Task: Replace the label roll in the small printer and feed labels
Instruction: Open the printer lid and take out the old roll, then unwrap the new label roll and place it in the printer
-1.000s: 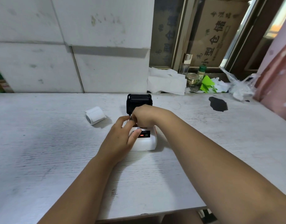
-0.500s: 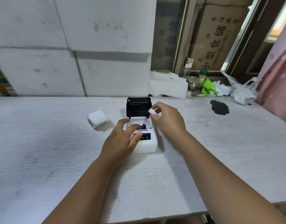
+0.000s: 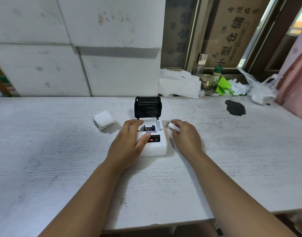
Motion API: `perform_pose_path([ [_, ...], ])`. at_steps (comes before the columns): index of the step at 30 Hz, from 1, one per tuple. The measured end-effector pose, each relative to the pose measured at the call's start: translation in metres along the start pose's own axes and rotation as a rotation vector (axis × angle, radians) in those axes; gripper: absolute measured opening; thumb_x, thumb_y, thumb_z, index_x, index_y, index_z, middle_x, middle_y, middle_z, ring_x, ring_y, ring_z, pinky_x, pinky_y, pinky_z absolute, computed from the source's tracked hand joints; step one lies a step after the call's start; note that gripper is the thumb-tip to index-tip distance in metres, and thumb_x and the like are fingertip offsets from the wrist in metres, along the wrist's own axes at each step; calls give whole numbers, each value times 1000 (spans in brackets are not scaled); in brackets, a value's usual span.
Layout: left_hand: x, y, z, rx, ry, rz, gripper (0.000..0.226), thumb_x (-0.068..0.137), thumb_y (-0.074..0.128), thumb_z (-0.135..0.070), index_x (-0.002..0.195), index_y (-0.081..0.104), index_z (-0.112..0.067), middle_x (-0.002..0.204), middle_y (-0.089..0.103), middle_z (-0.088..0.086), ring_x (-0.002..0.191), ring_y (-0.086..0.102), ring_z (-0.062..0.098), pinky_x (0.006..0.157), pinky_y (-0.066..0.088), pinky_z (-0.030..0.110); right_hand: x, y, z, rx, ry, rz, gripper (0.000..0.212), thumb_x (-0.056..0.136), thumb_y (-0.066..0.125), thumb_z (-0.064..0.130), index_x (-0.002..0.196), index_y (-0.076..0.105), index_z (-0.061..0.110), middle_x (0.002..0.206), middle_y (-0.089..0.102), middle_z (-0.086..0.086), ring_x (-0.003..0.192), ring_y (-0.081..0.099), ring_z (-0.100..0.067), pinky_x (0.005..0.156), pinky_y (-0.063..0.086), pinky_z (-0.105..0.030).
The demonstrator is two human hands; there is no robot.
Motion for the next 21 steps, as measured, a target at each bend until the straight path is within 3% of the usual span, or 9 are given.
perform_pose_path([
  [5, 0, -1, 1, -47, -20, 4, 58, 81, 32, -60, 127, 47, -28, 134, 42, -11, 115, 46, 8, 88, 37, 26, -1, 0, -3, 9, -6, -25, 40, 90, 50, 5, 128, 57, 15, 121, 63, -12, 114, 54, -31, 91, 44, -38],
  [8, -1, -15, 5, -32, -62, -115, 50, 85, 35, -51, 121, 53, -22, 126, 50, -4, 114, 45, 15, 90, 32, 24, -2, -3, -7, -9, 9, -51, 47, 87, 46, -3, 129, 55, 16, 127, 57, -10, 120, 46, -29, 91, 39, -34],
  [12, -2, -35, 20, 40, -182, -288, 26, 90, 52, -27, 113, 58, -17, 120, 54, 2, 113, 40, 22, 85, 23, 20, -1, -2, -10, -21, 12, -48, 45, 87, 42, -6, 124, 60, 14, 121, 60, -10, 116, 45, -30, 85, 35, -29],
  [14, -2, -37, 20, 52, -180, -316, 24, 88, 55, -18, 112, 58, -14, 118, 54, 5, 112, 41, 26, 86, 24, 22, 1, -1, -10, -26, 15, -36, 43, 89, 42, -6, 121, 63, 14, 119, 62, -9, 115, 46, -29, 86, 35, -28],
  [18, -2, -35, 20, 25, -197, -295, 26, 89, 55, -18, 114, 57, -16, 119, 53, 5, 114, 39, 24, 89, 26, 24, 4, -2, -14, -16, 47, -51, 47, 85, 40, -11, 115, 67, 13, 118, 61, -10, 117, 45, -29, 85, 32, -23],
  [21, -2, -36, 18, 32, -194, -300, 25, 88, 55, -17, 114, 58, -15, 119, 54, 7, 113, 39, 25, 94, 27, 28, 6, -6, -20, 60, 91, -88, 43, 83, 42, -12, 101, 72, 12, 114, 61, -11, 116, 49, -30, 92, 42, -28],
])
Point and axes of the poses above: each hand's wrist, its own x-axis towards the middle knuckle, its own y-axis out of the palm, z = x × y, the point moved 10 cm from there along x, towards the middle knuckle
